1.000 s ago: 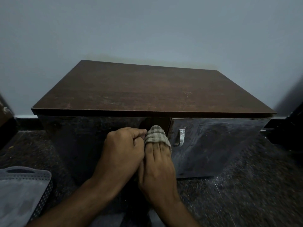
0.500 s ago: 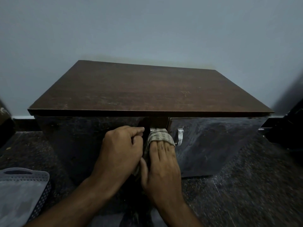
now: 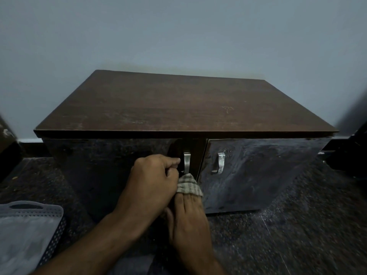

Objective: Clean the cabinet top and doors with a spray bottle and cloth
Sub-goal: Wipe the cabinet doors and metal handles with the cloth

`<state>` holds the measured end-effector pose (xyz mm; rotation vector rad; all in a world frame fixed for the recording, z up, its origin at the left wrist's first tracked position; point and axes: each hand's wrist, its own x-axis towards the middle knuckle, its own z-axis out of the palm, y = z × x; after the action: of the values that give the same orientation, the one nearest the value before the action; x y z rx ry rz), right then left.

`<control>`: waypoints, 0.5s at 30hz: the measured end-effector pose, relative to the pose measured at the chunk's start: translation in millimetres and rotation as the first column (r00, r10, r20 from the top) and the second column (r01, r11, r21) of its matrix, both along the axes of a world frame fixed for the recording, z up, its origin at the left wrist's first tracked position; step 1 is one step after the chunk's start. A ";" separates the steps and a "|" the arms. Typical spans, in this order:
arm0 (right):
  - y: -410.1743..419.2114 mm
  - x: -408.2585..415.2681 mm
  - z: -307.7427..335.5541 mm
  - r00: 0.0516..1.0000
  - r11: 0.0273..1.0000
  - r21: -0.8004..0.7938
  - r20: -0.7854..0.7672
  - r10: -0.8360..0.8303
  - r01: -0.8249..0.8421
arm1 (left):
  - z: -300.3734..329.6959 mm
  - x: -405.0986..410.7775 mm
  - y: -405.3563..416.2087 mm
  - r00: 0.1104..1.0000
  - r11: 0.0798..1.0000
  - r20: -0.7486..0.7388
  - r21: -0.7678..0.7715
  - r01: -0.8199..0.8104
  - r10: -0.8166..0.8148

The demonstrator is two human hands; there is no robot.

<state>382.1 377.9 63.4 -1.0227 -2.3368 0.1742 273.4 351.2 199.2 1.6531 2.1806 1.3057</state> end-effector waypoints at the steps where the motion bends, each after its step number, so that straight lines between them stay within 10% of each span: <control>1: -0.9 -0.6 2.1 0.999 1.000 -0.027 -0.041 0.010 -0.012 | -0.7 1.4 -0.3 1.000 1.000 -0.004 -0.009 0.013 -0.013; 5: -1.2 -7.3 30.6 0.925 0.980 -0.138 -0.371 0.083 -0.143 | -2.4 1.8 0.7 0.998 0.999 -0.053 0.004 0.042 -0.042; 9: -1.3 -5.8 54.4 0.593 0.871 -0.431 -0.774 -0.223 -0.235 | -5.0 5.5 3.9 0.989 0.997 -0.130 -0.002 0.074 -0.074; 15: 23.5 -0.3 68.6 0.460 0.637 -0.560 -0.821 -0.339 -0.529 | -10.2 7.6 8.9 0.977 0.998 -0.205 0.000 0.063 -0.062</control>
<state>381.9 401.4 132.1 -0.7652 -1.2074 1.5306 281.0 360.1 189.0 1.9201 2.2130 1.1751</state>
